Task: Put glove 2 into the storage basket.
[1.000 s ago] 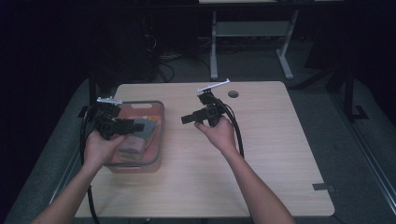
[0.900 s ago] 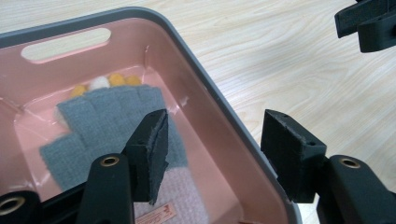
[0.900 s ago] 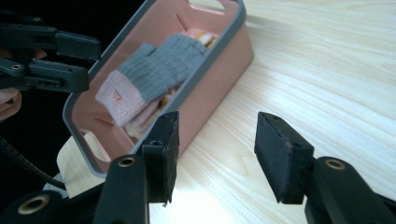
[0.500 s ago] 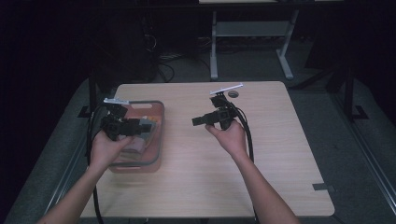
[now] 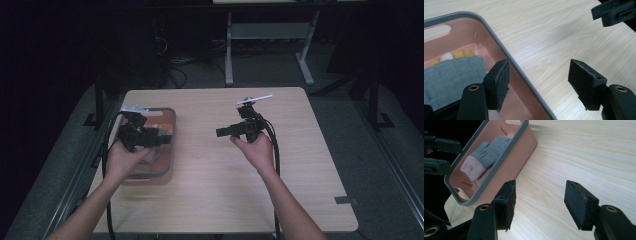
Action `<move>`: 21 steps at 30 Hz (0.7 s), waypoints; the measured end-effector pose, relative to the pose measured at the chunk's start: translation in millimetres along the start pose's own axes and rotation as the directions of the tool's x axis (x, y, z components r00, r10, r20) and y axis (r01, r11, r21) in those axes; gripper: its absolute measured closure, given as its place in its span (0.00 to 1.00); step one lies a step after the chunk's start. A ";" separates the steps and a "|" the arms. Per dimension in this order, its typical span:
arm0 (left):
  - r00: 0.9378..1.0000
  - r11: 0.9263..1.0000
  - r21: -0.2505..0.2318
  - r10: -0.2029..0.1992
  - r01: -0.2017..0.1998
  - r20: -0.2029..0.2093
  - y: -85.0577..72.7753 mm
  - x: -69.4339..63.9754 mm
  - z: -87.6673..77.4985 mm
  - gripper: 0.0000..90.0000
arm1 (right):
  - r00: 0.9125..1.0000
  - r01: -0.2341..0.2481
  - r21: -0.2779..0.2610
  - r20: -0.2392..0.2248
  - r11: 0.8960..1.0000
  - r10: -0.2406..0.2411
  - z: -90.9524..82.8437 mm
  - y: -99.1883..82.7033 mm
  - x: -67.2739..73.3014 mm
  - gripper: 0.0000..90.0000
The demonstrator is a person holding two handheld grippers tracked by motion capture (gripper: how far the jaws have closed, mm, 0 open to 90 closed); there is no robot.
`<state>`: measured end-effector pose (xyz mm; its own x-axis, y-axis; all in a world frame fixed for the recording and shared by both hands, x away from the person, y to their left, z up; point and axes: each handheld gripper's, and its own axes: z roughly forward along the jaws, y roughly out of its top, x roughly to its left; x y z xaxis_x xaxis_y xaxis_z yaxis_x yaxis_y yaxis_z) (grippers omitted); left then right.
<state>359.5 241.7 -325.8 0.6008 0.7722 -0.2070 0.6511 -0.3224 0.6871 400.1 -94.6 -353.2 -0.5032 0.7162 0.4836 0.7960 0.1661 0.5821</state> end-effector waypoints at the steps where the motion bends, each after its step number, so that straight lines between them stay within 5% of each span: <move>1: 1.000 1.000 -0.005 -0.002 0.002 0.007 1.3 -2.8 2.5 0.37 | 1.000 -0.006 -0.003 0.001 1.000 0.006 -0.9 -1.1 -1.6 0.47; 21: 0.997 0.998 0.028 0.046 -0.048 0.056 8.0 -34.8 31.0 0.34 | 0.998 -0.057 -0.032 0.039 0.998 0.058 -23.9 -19.5 -30.4 0.44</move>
<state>358.1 195.2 -334.7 0.6551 0.7247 -0.2135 0.6345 -0.3744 0.6762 391.8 -135.8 -363.6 -0.4427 0.7506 0.4906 0.8121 0.1036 0.5742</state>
